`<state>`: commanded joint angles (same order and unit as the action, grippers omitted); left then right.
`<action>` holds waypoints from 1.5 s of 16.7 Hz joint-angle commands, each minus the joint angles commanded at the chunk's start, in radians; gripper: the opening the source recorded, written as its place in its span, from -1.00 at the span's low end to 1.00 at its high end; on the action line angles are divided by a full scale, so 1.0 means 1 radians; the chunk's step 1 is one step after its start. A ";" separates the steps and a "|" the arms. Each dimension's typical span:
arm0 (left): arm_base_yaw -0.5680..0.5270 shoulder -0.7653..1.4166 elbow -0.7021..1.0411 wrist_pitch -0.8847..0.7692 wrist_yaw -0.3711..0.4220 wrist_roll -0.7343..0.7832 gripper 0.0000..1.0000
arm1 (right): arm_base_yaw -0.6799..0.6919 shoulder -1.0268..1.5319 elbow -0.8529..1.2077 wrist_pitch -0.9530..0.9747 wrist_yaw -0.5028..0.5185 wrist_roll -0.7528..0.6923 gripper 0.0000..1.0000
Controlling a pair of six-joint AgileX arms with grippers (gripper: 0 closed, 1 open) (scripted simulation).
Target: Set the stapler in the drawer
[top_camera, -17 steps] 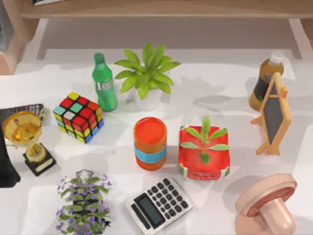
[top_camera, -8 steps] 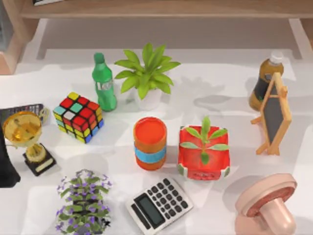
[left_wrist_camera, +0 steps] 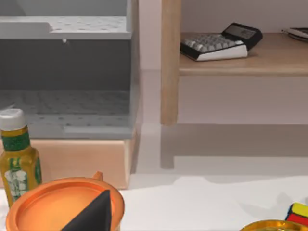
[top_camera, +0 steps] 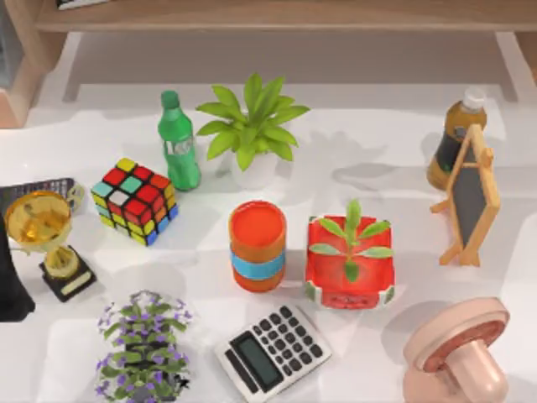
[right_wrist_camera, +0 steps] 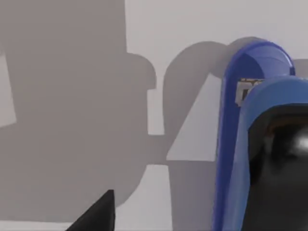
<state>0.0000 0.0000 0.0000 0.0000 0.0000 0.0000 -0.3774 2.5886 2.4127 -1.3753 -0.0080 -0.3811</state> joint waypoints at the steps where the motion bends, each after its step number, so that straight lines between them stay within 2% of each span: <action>1: 0.000 0.000 0.000 0.000 0.000 0.000 1.00 | 0.000 -0.025 -0.020 0.019 -0.009 -0.014 1.00; 5: 0.000 0.000 0.000 0.000 0.000 0.000 1.00 | -0.014 -0.178 -0.151 0.180 -0.068 -0.112 1.00; 10: 0.000 0.000 0.000 0.000 0.000 0.000 1.00 | -0.110 -0.390 -0.396 0.568 -0.168 -0.292 1.00; 20: 0.000 0.000 0.000 0.000 0.000 0.000 1.00 | -0.456 -0.636 -1.076 1.671 -0.381 -0.717 1.00; 25: 0.000 0.000 0.000 0.000 0.000 0.000 1.00 | -0.541 -0.641 -1.453 2.219 -0.495 -0.911 1.00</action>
<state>0.0000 0.0000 0.0000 0.0000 0.0000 0.0000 -0.9185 1.9473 0.9594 0.8440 -0.5026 -1.2921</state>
